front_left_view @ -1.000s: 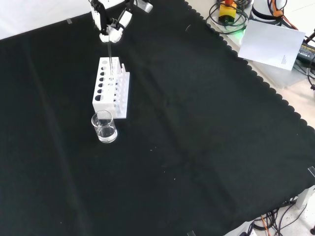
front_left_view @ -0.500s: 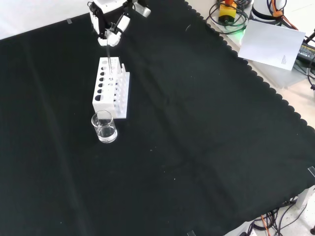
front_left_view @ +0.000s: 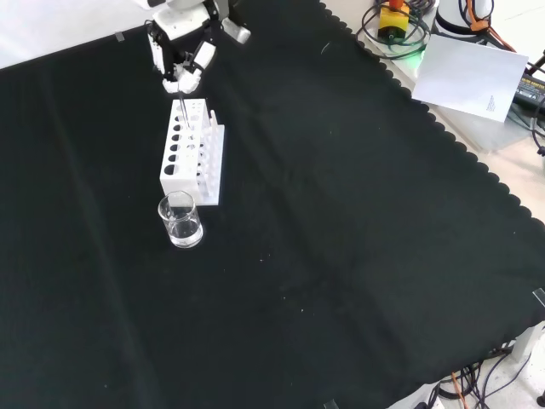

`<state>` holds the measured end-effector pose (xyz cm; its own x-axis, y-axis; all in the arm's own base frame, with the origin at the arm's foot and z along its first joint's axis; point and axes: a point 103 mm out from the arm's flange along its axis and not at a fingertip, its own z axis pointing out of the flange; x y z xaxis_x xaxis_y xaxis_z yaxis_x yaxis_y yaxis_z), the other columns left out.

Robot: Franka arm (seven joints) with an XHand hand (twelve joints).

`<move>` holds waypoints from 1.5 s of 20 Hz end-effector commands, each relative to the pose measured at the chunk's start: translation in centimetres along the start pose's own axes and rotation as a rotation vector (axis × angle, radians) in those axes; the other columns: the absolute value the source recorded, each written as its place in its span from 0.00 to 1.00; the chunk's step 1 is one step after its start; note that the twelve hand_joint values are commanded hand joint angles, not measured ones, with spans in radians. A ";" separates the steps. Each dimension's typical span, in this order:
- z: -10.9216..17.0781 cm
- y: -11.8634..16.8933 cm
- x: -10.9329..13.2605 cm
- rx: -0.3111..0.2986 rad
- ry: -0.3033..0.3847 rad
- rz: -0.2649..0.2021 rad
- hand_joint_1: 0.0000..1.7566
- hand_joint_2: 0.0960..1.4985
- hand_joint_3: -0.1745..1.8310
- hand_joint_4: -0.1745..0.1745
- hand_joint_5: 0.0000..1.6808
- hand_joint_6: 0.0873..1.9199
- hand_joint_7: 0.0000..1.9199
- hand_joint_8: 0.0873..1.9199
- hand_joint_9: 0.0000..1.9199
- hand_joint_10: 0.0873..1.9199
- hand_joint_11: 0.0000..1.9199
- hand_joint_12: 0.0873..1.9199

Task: Put the glass rod back on the white test tube rack.

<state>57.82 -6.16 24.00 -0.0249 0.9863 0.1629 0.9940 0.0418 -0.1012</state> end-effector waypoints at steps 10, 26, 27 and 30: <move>-1.0 0.5 -1.6 -0.016 0.038 0.009 0.74 0.71 0.00 0.00 0.82 0.00 0.63 0.48 0.93 0.36 0.72 0.50; -3.0 -0.3 -0.1 -0.001 0.025 -0.022 0.76 0.57 0.00 0.00 0.41 0.42 0.79 0.00 0.98 0.36 0.87 0.47; -3.1 -0.3 0.1 -0.005 0.023 -0.022 0.76 0.57 0.00 0.00 0.40 0.42 0.79 0.00 0.98 0.36 0.87 0.47; -3.3 -0.5 0.5 -0.010 0.015 -0.023 0.76 0.57 0.00 0.00 0.40 0.42 0.78 0.00 0.98 0.36 0.87 0.47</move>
<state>57.81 -6.68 27.08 -0.0430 0.9812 0.1883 0.9939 0.0613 -0.0920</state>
